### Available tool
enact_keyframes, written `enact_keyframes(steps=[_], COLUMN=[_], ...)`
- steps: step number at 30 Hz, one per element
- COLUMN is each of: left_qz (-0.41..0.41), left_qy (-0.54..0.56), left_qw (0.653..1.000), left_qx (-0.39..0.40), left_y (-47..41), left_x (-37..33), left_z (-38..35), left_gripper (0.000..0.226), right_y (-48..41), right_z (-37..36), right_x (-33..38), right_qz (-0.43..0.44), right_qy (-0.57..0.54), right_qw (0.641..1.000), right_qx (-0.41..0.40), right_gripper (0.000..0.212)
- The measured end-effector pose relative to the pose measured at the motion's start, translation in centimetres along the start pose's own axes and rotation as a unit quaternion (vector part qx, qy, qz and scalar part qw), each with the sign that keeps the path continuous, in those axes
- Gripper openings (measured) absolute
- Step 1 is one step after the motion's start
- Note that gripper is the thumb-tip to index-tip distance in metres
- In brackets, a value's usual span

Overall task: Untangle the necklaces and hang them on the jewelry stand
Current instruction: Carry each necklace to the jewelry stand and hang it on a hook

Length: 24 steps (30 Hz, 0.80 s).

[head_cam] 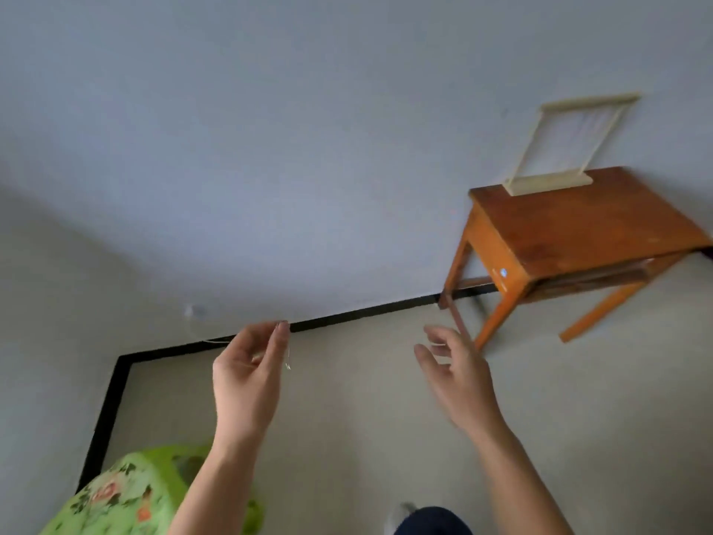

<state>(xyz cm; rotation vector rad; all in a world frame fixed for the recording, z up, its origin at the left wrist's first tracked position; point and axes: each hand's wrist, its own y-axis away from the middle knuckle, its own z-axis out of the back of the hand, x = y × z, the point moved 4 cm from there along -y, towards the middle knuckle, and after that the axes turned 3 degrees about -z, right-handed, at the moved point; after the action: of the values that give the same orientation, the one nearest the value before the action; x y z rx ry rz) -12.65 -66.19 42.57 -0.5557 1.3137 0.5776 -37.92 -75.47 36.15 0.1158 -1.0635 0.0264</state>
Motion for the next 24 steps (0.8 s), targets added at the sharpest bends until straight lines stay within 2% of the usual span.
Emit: enact_keyframes(steps=[5, 8, 13, 16, 19, 22, 24], left_qz=[-0.006, -0.025, -0.042, -0.033, -0.026, -0.026, -0.055], left_qy=[-0.027, -0.027, -0.021, -0.021, -0.025, -0.014, -0.015], left_qw=[0.994, 0.987, 0.975, 0.969, 0.96, 0.954, 0.951], left_qx=[0.107, 0.159, 0.216, 0.244, 0.277, 0.297, 0.305], left_y=[-1.4, -2.0, -4.7, -6.3, -8.2, -10.7, -12.5], left_x=[-2.1, -4.8, -5.4, -3.6, -2.9, -4.6, -6.7], left_z=[-13.9, -20.9, -32.0, -39.3, -47.1, -54.7, -59.8], left_gripper=[0.008, 0.008, 0.008, 0.008, 0.01, 0.011, 0.009], right_y=[-5.3, -7.9, -13.6, -18.1, -23.7, -29.3, -33.0], right_z=[8.3, 13.7, 19.6, 21.8, 25.0, 29.7, 33.2], right_x=[-3.8, -4.8, -9.1, -13.0, -15.3, -15.6, -15.5], right_qz=[-0.053, -0.083, -0.119, -0.164, -0.202, -0.212, -0.205], right_qy=[0.001, -0.037, -0.064, -0.065, -0.063, -0.054, -0.05], right_qw=[0.998, 0.994, 0.984, 0.978, 0.973, 0.972, 0.973], right_qx=[-0.025, -0.063, -0.117, -0.115, -0.095, -0.083, -0.09], right_gripper=[0.025, 0.019, 0.023, 0.019, 0.025, 0.026, 0.026])
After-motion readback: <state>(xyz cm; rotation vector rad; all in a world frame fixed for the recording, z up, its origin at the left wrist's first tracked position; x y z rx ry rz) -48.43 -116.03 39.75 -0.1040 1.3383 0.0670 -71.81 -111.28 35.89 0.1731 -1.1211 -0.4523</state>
